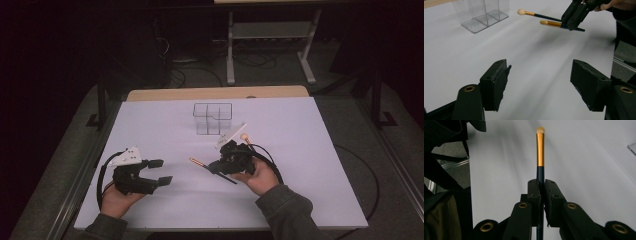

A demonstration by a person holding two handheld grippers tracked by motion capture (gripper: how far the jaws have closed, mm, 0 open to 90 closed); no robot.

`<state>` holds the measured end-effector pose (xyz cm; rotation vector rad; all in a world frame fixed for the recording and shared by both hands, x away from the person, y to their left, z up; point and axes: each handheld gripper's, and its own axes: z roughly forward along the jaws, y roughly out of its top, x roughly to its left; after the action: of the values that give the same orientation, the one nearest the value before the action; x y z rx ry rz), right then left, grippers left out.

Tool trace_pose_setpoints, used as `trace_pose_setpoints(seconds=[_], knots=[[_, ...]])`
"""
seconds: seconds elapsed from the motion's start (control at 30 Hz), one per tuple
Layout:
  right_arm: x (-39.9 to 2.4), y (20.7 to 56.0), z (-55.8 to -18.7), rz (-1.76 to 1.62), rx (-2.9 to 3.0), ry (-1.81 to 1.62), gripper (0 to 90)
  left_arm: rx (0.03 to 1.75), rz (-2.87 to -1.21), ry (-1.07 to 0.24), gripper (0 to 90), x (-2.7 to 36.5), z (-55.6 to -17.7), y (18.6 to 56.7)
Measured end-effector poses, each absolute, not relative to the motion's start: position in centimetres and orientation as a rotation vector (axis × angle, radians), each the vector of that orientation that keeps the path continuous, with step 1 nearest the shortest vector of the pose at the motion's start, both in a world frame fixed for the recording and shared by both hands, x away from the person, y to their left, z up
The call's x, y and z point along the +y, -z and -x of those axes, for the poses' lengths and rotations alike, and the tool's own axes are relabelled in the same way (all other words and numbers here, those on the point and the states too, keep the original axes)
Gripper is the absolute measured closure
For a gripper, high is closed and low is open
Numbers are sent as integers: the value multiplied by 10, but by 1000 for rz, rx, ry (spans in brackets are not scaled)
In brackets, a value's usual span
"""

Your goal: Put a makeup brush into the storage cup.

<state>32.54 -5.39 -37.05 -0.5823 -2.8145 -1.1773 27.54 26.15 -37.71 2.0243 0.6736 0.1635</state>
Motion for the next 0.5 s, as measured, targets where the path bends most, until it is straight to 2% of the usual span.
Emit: trace_pose_setpoints(seconds=[0.5], knots=[[-59, 361, -315, 521, -2799, 1242, 826, 570, -2073, -97, 371, 243, -289, 352]])
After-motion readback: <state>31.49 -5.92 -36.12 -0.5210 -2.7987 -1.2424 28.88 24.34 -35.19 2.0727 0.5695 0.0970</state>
